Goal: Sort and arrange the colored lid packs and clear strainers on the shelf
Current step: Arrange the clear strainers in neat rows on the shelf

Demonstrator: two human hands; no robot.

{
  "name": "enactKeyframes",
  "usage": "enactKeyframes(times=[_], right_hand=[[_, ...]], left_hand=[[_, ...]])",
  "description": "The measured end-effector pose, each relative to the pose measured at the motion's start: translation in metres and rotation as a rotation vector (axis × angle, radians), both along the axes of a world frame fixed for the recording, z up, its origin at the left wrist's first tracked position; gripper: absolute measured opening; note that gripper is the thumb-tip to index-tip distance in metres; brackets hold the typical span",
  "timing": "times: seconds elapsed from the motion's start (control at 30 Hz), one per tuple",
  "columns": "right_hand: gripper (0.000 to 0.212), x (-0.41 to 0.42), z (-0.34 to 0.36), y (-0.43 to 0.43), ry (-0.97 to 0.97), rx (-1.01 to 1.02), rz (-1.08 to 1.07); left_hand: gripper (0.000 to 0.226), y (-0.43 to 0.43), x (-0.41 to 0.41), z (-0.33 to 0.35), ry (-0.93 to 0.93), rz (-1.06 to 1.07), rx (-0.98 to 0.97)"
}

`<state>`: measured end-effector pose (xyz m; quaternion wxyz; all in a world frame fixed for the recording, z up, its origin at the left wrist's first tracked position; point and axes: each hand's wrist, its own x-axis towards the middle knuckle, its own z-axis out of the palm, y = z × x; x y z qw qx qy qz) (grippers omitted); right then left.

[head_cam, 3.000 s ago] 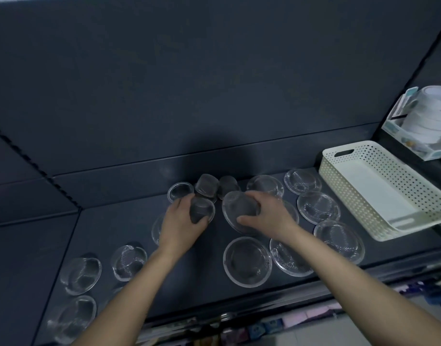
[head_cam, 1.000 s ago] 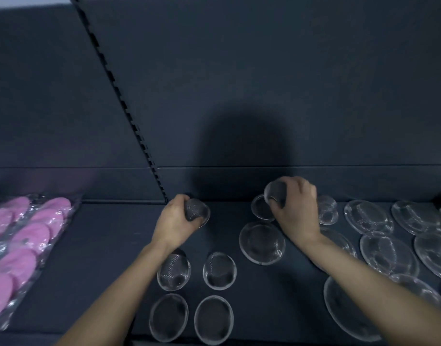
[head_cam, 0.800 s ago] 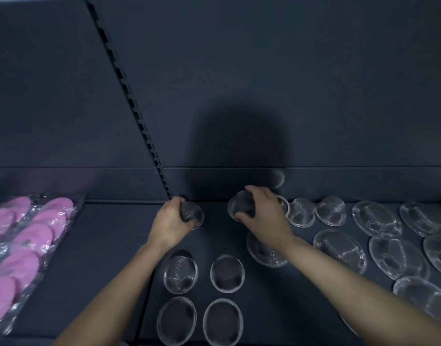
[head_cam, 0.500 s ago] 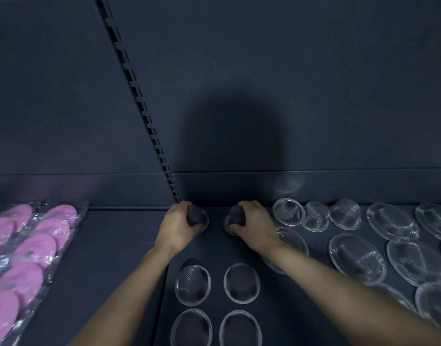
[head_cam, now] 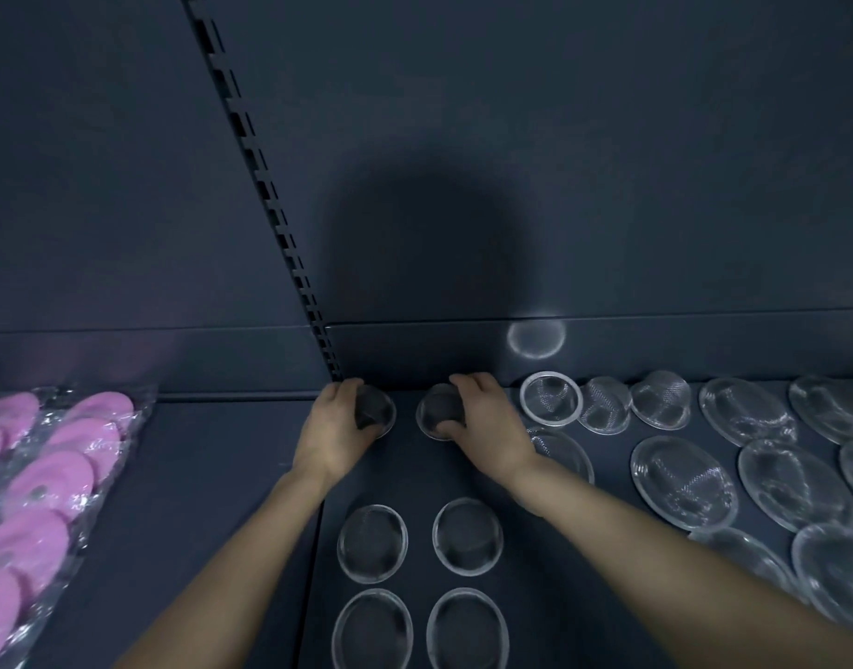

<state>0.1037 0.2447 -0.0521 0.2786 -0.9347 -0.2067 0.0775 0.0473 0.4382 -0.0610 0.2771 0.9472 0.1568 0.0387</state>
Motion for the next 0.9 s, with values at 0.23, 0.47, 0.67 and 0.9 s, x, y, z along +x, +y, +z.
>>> enactKeyframes(times=[0.23,0.47,0.67,0.9], right_hand=[[0.049,-0.001,0.014,-0.058,-0.196,-0.073,0.024],[0.021,0.011,0.018,-0.113,-0.08,-0.379,0.014],[0.013,0.011,0.028,-0.135,-0.059,0.021,-0.148],[0.026,0.009,0.043,-0.165,0.666,0.658,-0.489]], left_hand=[[0.05,-0.032,-0.001,0.02,-0.178,-0.11,0.074],[0.025,-0.103,0.005,0.026,-0.153,-0.453,0.042],[0.068,-0.159,0.009,0.014,0.142,-0.56,0.064],[0.082,-0.18,0.01,-0.001,0.182,-0.506,0.069]])
